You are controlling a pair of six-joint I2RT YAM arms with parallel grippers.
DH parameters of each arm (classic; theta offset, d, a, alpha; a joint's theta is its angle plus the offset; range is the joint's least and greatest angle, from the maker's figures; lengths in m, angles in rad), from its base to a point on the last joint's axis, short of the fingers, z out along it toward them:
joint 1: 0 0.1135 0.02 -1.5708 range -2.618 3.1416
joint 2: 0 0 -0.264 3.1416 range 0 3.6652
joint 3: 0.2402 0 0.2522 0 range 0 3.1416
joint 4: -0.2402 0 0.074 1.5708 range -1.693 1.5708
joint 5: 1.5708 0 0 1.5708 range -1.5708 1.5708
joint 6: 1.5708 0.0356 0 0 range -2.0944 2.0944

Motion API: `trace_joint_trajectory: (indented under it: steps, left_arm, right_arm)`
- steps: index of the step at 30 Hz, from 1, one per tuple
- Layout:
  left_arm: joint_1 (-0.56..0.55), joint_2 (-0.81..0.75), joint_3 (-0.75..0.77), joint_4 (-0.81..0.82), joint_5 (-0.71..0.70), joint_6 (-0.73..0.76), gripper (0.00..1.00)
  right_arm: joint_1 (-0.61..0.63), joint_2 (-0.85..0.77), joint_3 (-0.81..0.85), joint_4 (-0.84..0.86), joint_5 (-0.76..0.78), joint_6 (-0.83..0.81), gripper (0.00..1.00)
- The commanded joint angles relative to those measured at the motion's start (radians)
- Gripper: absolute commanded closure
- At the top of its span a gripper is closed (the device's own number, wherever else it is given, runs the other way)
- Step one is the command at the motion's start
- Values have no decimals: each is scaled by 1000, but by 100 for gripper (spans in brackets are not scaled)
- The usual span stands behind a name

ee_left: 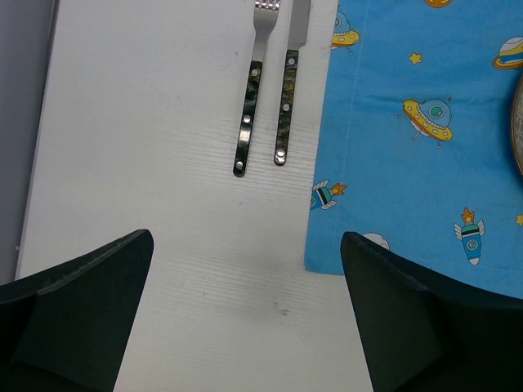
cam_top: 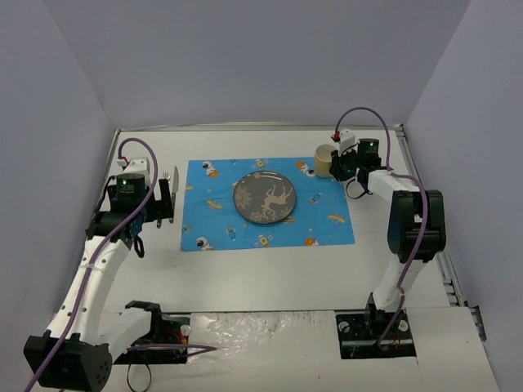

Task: Set the dinner table for one person

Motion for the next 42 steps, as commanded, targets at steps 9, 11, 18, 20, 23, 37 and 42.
trace_joint_trajectory:
  steps: [9, 11, 18, 20, 23, 37, 42]
  left_arm:
    - [15, 8, 13, 70, 6, 16, 3]
    - [17, 13, 13, 69, 10, 16, 3]
    - [27, 19, 11, 74, 22, 16, 3]
    - [28, 22, 11, 74, 23, 18, 3]
    - [30, 22, 13, 74, 26, 18, 3]
    - [35, 27, 5, 72, 33, -1, 3]
    - [35, 65, 3, 80, 51, -11, 3]
  right_arm:
    - [-8, 11, 116, 145, -17, -32, 100]
    - [-8, 25, 118, 149, -15, -38, 100]
    - [-8, 48, 84, 179, -10, -35, 100]
    - [-8, 47, 66, 183, 4, -41, 96]
    - [-8, 34, 50, 182, 14, -44, 78]
    - [-8, -326, -59, 127, 129, 167, 6]
    - [-7, -587, -172, 79, 119, 319, 0]
